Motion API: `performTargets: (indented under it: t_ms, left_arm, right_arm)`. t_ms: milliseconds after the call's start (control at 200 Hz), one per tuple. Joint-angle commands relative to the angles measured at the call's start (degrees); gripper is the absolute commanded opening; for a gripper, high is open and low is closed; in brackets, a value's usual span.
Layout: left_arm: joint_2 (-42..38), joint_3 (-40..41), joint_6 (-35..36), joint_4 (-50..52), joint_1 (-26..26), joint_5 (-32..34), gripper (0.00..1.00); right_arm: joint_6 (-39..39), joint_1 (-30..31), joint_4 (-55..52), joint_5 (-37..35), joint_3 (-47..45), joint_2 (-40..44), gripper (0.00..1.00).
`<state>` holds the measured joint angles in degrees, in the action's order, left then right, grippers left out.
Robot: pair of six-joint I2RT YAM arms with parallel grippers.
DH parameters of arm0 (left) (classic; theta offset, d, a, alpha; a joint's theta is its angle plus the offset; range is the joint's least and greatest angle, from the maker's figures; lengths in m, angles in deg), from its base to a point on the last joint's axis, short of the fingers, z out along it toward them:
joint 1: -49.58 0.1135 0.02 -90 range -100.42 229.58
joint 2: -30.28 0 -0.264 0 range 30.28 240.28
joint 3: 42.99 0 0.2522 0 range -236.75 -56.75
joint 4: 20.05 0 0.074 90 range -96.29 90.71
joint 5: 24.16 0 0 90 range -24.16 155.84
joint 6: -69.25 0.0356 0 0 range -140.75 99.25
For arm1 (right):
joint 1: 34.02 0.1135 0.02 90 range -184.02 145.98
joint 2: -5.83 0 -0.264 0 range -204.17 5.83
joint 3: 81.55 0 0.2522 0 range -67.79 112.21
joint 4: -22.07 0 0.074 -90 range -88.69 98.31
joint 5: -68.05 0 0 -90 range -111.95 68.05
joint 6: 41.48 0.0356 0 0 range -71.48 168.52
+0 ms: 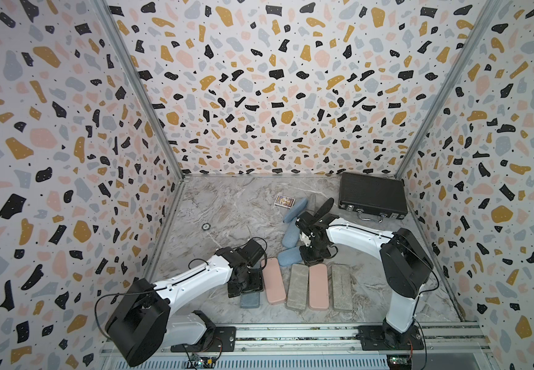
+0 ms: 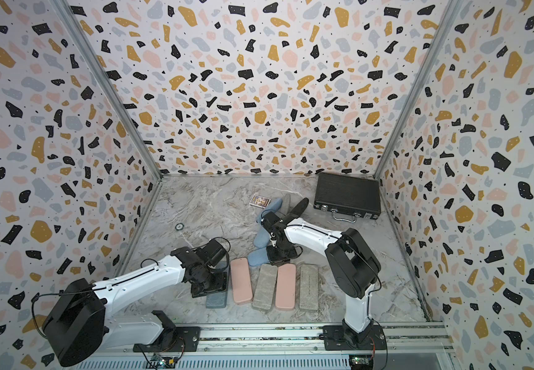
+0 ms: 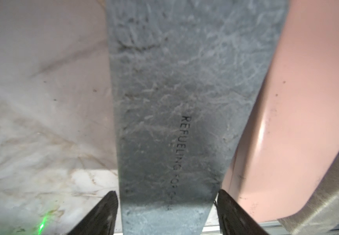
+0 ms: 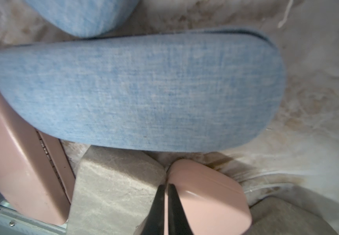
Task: Close the glasses case
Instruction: Move the glasses case to the center of the board, then adjust the glasses case at the center of the board.
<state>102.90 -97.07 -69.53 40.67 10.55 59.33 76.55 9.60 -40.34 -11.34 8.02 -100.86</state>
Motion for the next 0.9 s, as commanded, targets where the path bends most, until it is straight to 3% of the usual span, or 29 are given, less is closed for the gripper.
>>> performTargets:
  t_ms: [0,230,531,751,896]
  left_arm:
    - [-1.71,-1.85,0.35,3.67,-0.15,2.34,0.77]
    - [-3.16,-0.93,0.22,6.02,0.59,3.34,0.78]
    - [-6.51,1.95,2.22,6.80,7.08,2.61,0.78]
    - [-2.96,2.86,3.25,5.13,8.85,1.99,0.77]
    - [0.15,2.03,3.25,3.13,9.77,2.19,0.76]
  right_arm:
    - [-0.88,0.05,0.55,-0.39,3.10,-2.33,0.09]
    - [-1.37,0.04,1.61,1.46,7.41,-7.33,0.10]
    - [-2.00,-0.02,1.47,2.27,14.37,-12.83,0.10]
    - [-2.44,-0.33,-0.44,1.79,19.30,-15.12,0.10]
    - [-2.81,-0.37,-2.17,0.41,18.27,-12.29,0.11]
